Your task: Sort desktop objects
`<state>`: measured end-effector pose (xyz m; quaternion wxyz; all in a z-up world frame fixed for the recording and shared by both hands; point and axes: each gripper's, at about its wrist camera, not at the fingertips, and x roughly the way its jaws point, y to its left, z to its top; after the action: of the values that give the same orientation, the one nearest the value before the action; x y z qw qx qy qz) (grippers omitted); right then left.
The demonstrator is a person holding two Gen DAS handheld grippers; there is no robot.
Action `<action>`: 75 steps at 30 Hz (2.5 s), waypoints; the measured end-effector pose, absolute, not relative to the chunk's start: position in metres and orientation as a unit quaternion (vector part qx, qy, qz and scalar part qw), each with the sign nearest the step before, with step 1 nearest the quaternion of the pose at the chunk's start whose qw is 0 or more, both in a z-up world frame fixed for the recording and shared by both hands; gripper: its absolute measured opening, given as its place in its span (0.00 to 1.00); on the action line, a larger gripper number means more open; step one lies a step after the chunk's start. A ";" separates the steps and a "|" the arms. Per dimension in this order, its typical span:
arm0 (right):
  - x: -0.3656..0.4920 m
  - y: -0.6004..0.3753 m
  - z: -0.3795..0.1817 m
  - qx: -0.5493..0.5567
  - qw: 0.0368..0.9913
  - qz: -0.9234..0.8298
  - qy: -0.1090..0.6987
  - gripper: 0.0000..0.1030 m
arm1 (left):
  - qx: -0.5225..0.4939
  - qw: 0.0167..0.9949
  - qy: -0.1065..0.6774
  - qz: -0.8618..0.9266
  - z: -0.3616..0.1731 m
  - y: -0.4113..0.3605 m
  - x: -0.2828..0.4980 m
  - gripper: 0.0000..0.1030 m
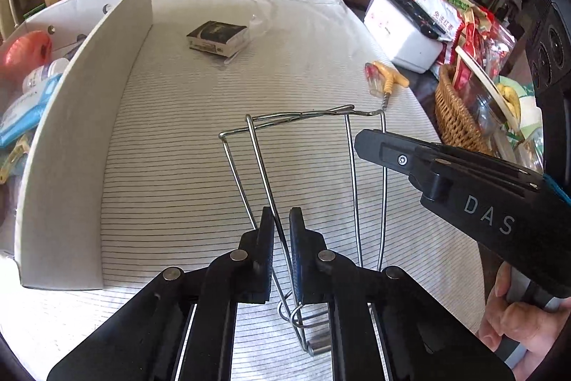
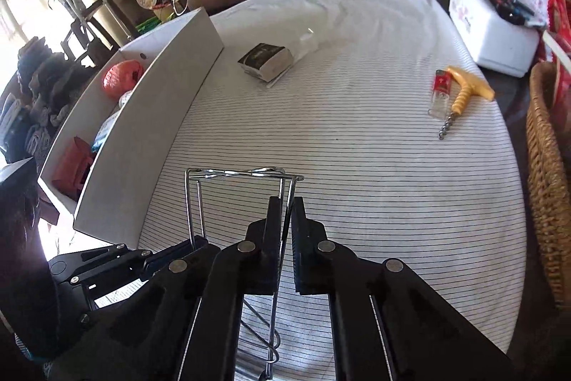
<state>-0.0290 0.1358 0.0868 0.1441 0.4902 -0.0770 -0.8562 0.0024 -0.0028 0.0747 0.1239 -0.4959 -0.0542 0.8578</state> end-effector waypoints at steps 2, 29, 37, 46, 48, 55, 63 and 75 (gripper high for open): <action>-0.023 0.133 0.099 0.482 0.146 -0.861 -0.074 0.06 | -0.491 0.125 -0.058 0.860 0.086 -0.007 0.005 0.08; 0.024 0.018 0.256 0.378 0.196 -0.904 -0.025 0.03 | -0.395 0.101 -0.116 0.906 0.216 -0.135 0.049 0.07; 0.023 0.020 0.241 0.413 0.176 -0.893 -0.016 0.08 | -0.396 0.094 -0.113 0.906 0.200 -0.159 0.067 0.53; 0.010 0.068 0.121 0.499 0.160 -0.851 -0.043 0.43 | -0.436 0.130 -0.131 0.881 0.132 -0.130 0.091 0.56; 0.009 0.076 0.102 0.511 0.160 -0.843 -0.050 0.44 | -0.451 0.134 -0.123 0.874 0.113 -0.116 0.089 0.56; -0.009 0.096 0.068 0.527 0.178 -0.827 -0.081 0.46 | -0.473 0.105 -0.115 0.867 0.067 -0.085 0.067 0.87; -0.056 0.084 0.051 0.543 0.191 -0.813 -0.087 0.97 | -0.474 0.065 -0.097 0.873 0.046 -0.071 0.043 1.00; -0.123 0.034 0.026 0.569 0.187 -0.801 0.002 0.42 | -0.489 0.015 -0.121 0.863 0.018 -0.063 0.009 0.89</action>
<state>-0.1232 0.0345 0.0255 0.1874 0.5687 0.0023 -0.8009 0.0088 -0.0631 0.0183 0.0154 -0.4895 -0.1214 0.8634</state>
